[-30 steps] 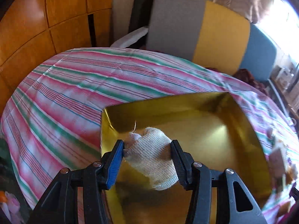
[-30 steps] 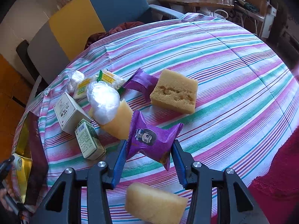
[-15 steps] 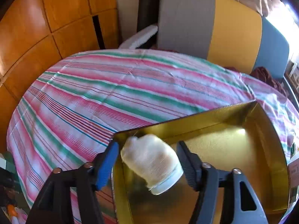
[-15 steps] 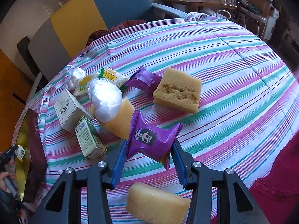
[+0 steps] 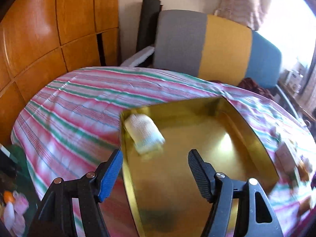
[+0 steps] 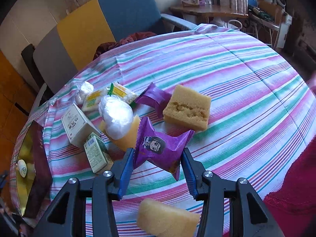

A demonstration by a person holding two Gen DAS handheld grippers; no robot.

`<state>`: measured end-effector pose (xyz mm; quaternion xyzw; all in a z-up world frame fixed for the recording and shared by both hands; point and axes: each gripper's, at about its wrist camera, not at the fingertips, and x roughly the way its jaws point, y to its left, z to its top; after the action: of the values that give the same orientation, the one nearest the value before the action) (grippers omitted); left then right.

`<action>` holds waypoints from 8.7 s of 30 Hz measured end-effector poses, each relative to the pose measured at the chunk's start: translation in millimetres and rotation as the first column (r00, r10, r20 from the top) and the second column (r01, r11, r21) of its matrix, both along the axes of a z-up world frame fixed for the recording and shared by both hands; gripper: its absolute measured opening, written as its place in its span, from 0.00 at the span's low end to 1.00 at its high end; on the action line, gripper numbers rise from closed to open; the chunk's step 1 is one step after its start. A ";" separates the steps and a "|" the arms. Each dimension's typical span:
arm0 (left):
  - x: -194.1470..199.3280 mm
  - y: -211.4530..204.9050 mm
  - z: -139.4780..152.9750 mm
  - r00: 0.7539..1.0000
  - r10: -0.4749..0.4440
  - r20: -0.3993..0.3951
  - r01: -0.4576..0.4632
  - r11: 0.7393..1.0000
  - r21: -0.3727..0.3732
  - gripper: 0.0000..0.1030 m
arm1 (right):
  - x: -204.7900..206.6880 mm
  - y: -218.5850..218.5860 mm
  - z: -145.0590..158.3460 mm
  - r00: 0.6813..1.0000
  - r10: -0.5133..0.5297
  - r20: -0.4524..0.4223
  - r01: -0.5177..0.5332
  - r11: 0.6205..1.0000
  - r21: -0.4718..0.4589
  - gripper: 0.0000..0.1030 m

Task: Organize objects
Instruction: 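Carry the glove into the gold tray and open the left gripper while the right holds the packet, then lower the purple packet into the tray beside the glove and open the right gripper, then move both grippers back to the items on the cloth, then grasp the white printed box with the left gripper, then grasp the plastic-wrapped bundle with the right gripper, then carry the white box into the tray beside the glove and open the left gripper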

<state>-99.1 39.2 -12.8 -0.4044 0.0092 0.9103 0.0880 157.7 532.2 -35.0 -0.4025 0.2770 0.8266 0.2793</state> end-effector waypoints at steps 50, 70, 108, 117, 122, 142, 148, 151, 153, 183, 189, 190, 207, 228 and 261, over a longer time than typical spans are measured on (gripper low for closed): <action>52.3 -95.9 -34.0 0.979 0.159 0.124 -0.176 0.975 0.136 0.61 | -296.5 -414.1 -19.1 0.519 0.854 -0.017 -0.853 0.517 -0.064 0.68; 71.8 -7.9 -13.8 0.994 -0.082 0.074 0.075 0.993 0.096 0.61 | -174.2 -276.3 23.6 0.727 0.679 -0.100 -0.682 0.731 0.008 0.92; 20.6 343.8 -45.4 0.824 -0.438 0.361 0.401 0.899 0.174 0.87 | -17.2 57.5 15.9 0.960 -0.138 -0.243 0.087 0.973 -0.212 0.95; -12.1 388.4 -68.8 0.828 -0.374 0.417 0.349 0.927 0.138 0.88 | -20.0 57.7 13.9 0.961 -0.120 -0.249 0.068 0.976 -0.208 0.95; -10.0 379.1 -77.1 0.815 -0.405 0.415 0.358 0.914 0.191 0.73 | -29.4 48.5 18.6 0.971 -0.055 -0.233 0.024 0.991 -0.135 0.95; 41.5 355.8 -60.0 0.765 -0.595 0.248 0.598 0.798 0.070 0.53 | -44.3 32.9 21.7 0.989 0.032 -0.144 -0.029 0.999 0.024 0.69; 40.2 359.0 -60.1 0.764 -0.591 0.257 0.597 0.800 0.065 0.54 | -53.1 26.2 22.1 0.987 0.079 -0.138 -0.074 0.996 0.040 0.69; 38.2 359.6 -60.7 0.765 -0.582 0.275 0.587 0.806 0.074 0.54 | -58.8 20.1 22.2 0.983 0.124 -0.137 -0.117 0.992 0.057 0.72; 37.7 360.2 -60.5 0.765 -0.579 0.281 0.584 0.808 0.073 0.54 | -62.7 15.1 21.9 0.980 0.150 -0.131 -0.142 0.987 0.072 0.73; 49.6 357.9 -66.8 0.750 -0.621 0.229 0.631 0.775 0.036 0.50 | -92.8 -3.9 -3.1 0.952 0.302 0.050 -0.306 0.940 0.150 0.35; 58.3 346.5 -53.2 0.761 -0.624 0.176 0.626 0.778 0.052 0.50 | -91.6 0.3 -4.6 0.955 0.293 0.042 -0.296 0.948 0.119 0.35; 61.4 343.6 -49.1 0.762 -0.627 0.163 0.627 0.777 0.056 0.50 | -91.5 0.2 -4.5 0.955 0.293 0.041 -0.296 0.948 0.118 0.35; 63.9 185.0 8.2 0.907 -0.414 0.080 0.396 0.902 0.174 0.50 | -92.5 -5.7 -6.0 0.951 0.300 0.080 -0.309 0.938 0.160 0.35; -3.3 13.1 -63.2 0.951 0.071 0.302 -0.083 0.996 0.026 0.50 | -94.4 -9.5 -9.0 0.945 0.300 0.128 -0.320 0.929 0.186 0.36; 27.1 6.7 -22.3 0.992 0.099 0.083 -0.095 0.994 -0.049 0.65 | -90.7 -8.6 -6.8 0.946 0.304 0.114 -0.321 0.931 0.176 0.36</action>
<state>-72.0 45.8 -35.1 -0.4445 0.0061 0.8951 0.0350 67.0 523.6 -41.8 -0.4473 0.1163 0.8655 0.1933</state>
